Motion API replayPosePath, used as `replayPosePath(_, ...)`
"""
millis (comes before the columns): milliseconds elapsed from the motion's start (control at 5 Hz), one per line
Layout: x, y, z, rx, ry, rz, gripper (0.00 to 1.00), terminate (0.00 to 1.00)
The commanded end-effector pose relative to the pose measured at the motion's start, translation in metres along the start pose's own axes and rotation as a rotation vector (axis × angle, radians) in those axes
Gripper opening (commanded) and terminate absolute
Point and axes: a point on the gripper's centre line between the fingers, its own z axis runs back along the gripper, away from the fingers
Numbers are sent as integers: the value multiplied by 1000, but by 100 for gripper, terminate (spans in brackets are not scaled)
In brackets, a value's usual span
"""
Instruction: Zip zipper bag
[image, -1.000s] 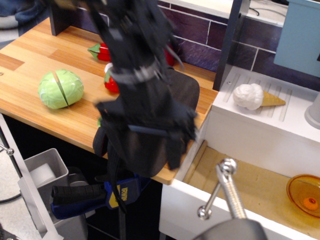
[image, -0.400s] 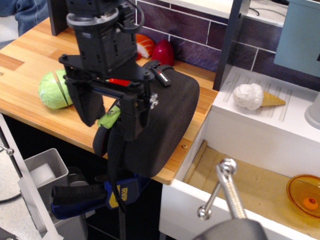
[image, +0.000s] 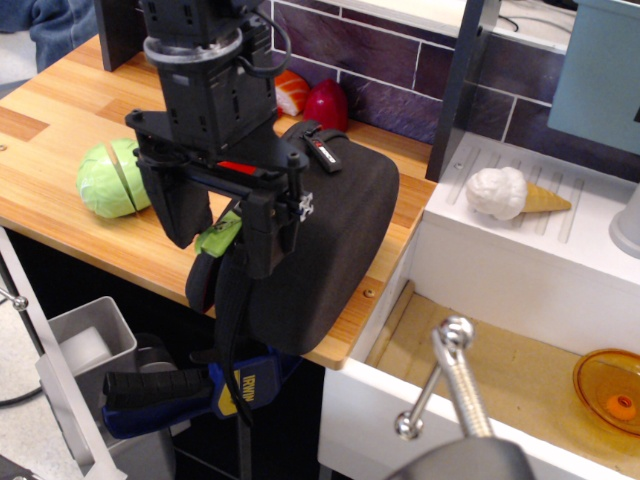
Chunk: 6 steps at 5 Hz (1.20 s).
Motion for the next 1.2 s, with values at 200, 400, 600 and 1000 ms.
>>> replayPosePath(200,7,1,-6,48,-61,-20,0,0)
replayPosePath(400,9,4,-3,38,-58,1,0,0)
replayPosePath(600,8,4,-5,44,-70,18,0,0)
replayPosePath(1000,-12,9,-15,47,-67,43,0,0)
